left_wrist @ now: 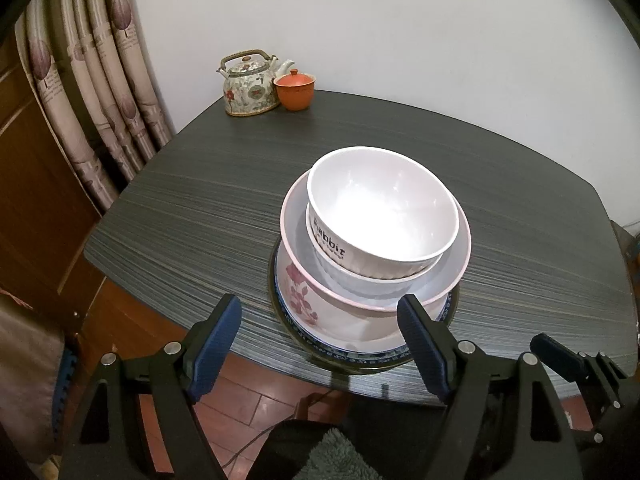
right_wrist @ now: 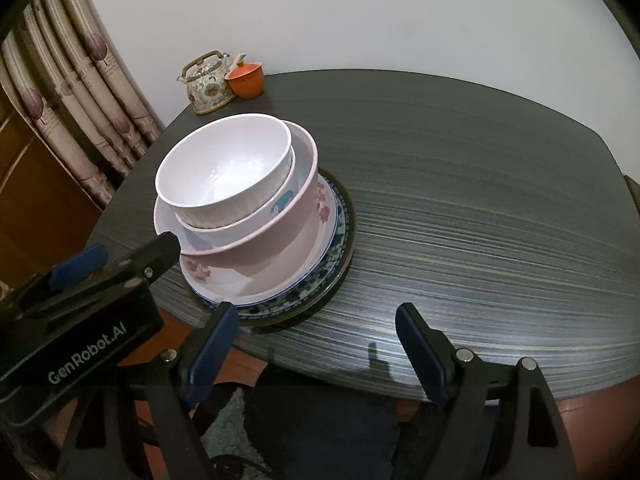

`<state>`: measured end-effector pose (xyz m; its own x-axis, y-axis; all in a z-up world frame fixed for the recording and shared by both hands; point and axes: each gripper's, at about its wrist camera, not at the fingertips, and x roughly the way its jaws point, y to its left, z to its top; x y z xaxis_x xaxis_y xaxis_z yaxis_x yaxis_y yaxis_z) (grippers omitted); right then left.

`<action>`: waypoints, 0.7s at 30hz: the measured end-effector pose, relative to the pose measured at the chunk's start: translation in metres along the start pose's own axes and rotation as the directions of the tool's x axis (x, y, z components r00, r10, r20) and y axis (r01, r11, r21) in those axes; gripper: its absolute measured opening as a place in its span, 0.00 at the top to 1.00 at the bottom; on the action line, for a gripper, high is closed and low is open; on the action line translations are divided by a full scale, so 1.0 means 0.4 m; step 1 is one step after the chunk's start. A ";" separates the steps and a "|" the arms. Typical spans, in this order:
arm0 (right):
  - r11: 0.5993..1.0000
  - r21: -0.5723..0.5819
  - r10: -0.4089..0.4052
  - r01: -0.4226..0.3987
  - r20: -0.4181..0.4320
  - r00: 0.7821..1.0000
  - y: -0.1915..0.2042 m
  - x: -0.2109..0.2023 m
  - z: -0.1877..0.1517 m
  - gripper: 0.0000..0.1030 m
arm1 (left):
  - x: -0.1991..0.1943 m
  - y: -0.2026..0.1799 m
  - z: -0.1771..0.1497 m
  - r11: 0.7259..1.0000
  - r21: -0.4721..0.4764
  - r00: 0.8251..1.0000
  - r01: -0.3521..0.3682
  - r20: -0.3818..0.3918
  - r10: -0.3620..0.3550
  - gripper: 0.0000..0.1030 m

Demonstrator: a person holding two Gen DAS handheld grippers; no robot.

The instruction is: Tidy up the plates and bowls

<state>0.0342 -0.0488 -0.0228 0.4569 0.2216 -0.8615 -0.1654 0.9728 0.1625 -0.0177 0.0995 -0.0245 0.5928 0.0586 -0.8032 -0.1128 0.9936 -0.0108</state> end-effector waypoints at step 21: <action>1.000 -0.010 -0.001 0.000 -0.017 1.000 0.011 0.007 -0.005 0.19 | 0.006 0.005 0.003 1.000 0.002 1.000 -0.003 0.001 0.003 0.25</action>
<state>0.0330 -0.0438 -0.0257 0.4422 0.2198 -0.8696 -0.1743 0.9721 0.1571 -0.0156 0.1018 -0.0257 0.5934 0.0621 -0.8025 -0.1130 0.9936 -0.0067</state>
